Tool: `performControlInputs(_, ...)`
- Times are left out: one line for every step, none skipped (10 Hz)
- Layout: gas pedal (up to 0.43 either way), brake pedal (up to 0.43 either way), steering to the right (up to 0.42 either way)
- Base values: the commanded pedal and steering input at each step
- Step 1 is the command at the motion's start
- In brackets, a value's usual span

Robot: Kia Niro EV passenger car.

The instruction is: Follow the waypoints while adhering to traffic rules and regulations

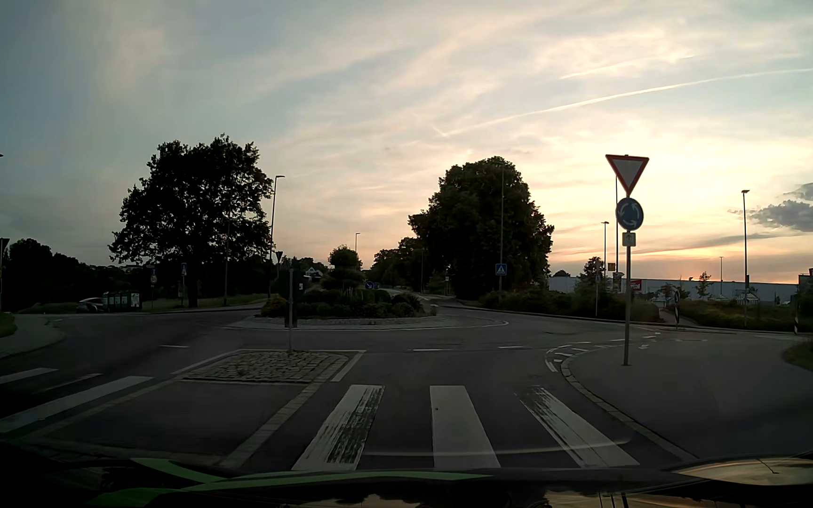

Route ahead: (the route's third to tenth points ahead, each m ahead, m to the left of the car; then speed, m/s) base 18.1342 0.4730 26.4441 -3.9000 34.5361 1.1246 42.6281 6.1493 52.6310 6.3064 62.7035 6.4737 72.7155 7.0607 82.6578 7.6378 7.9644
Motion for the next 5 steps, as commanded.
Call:
performControlInputs(0.067, 0.0, 0.01)
performControlInputs(0.039, 0.0, 0.018)
performControlInputs(0.039, 0.0, 0.026)
performControlInputs(0.039, 0.0, 0.034)
performControlInputs(0.02, 0.0, 0.046)
